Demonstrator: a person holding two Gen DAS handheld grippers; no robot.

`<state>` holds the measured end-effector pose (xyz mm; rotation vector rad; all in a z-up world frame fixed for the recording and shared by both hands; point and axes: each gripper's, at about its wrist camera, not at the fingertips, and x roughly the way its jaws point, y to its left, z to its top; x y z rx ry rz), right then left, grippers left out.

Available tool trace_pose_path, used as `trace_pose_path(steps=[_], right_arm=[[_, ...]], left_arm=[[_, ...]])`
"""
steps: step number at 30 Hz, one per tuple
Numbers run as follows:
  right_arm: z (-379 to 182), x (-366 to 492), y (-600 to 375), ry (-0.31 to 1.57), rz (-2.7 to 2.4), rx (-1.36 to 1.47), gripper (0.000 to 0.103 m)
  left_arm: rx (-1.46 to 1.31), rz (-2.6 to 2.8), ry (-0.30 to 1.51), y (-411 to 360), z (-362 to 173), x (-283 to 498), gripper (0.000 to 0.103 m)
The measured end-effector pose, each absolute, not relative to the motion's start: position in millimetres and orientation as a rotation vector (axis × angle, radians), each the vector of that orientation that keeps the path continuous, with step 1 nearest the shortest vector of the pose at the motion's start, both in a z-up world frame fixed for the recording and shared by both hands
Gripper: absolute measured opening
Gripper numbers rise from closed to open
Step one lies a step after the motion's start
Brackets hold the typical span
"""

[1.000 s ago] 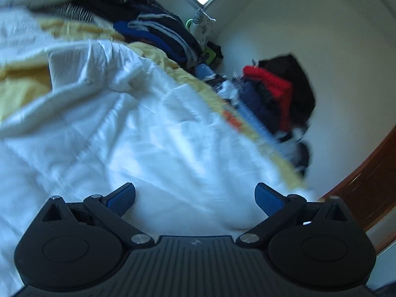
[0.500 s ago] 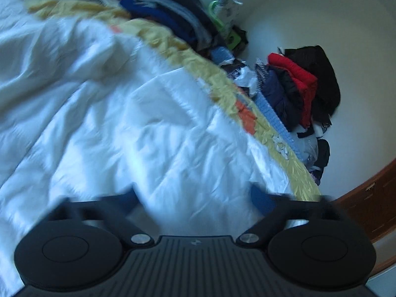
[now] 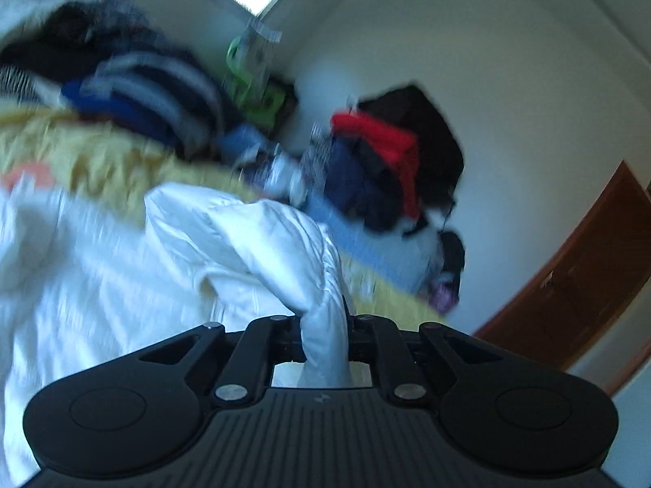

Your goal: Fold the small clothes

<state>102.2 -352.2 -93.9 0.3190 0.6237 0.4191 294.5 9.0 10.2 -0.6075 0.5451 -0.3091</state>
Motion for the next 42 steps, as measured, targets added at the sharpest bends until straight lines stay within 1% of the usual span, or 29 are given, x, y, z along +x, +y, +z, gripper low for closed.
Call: trace_pose_path(steps=[5, 6, 8, 9, 10, 11, 12, 15, 18, 21, 23, 26, 30, 34, 36, 38, 42], right_arm=[[-95, 102, -353, 0.623, 0.423, 0.329, 0.102], [-95, 102, -353, 0.622, 0.423, 0.33, 0.102], [-95, 103, -353, 0.622, 0.423, 0.329, 0.102], [-95, 103, -353, 0.622, 0.423, 0.329, 0.102], [-95, 103, -353, 0.622, 0.423, 0.33, 0.102], [-95, 103, -353, 0.622, 0.423, 0.33, 0.102], [-95, 103, -353, 0.622, 0.423, 0.33, 0.102], [-95, 103, -353, 0.622, 0.423, 0.33, 0.102], [-95, 103, -353, 0.623, 0.423, 0.329, 0.102], [-95, 103, -353, 0.624, 0.424, 0.326, 0.102], [-95, 103, -353, 0.624, 0.423, 0.325, 0.102], [-95, 102, -353, 0.623, 0.422, 0.328, 0.102], [-95, 103, -354, 0.623, 0.423, 0.333, 0.102], [-95, 104, -354, 0.625, 0.427, 0.332, 0.102], [-92, 105, -360, 0.623, 0.429, 0.364, 0.1], [-82, 109, -375, 0.583, 0.399, 0.419, 0.099], [-45, 128, -447, 0.374, 0.229, 0.597, 0.103]], left_arm=[[-0.492, -0.195, 0.838, 6, -50, 288, 0.011], [-0.486, -0.168, 0.879, 8, -58, 288, 0.015], [-0.503, -0.136, 0.904, 17, -63, 287, 0.028], [-0.506, -0.119, 0.911, 21, -62, 285, 0.044], [-0.494, -0.096, 0.92, 23, -58, 283, 0.07], [-0.472, -0.071, 0.922, 23, -52, 278, 0.08], [-0.447, -0.05, 0.906, 23, -43, 271, 0.087], [-0.355, -0.069, 0.819, 23, -17, 248, 0.087], [-0.172, -0.031, 0.617, 11, 7, 229, 0.087], [0.004, -0.028, 0.509, -16, 8, 238, 0.087], [0.033, -0.052, 0.509, -30, -6, 253, 0.087], [0.035, -0.078, 0.584, -50, -33, 282, 0.087], [0.077, -0.048, 0.674, -63, -70, 298, 0.088], [0.064, -0.064, 0.648, -59, -88, 298, 0.092], [0.034, -0.078, 0.653, -54, -88, 299, 0.093], [0.016, -0.091, 0.648, -51, -89, 298, 0.094], [-0.027, -0.115, 0.639, -44, -88, 296, 0.096]])
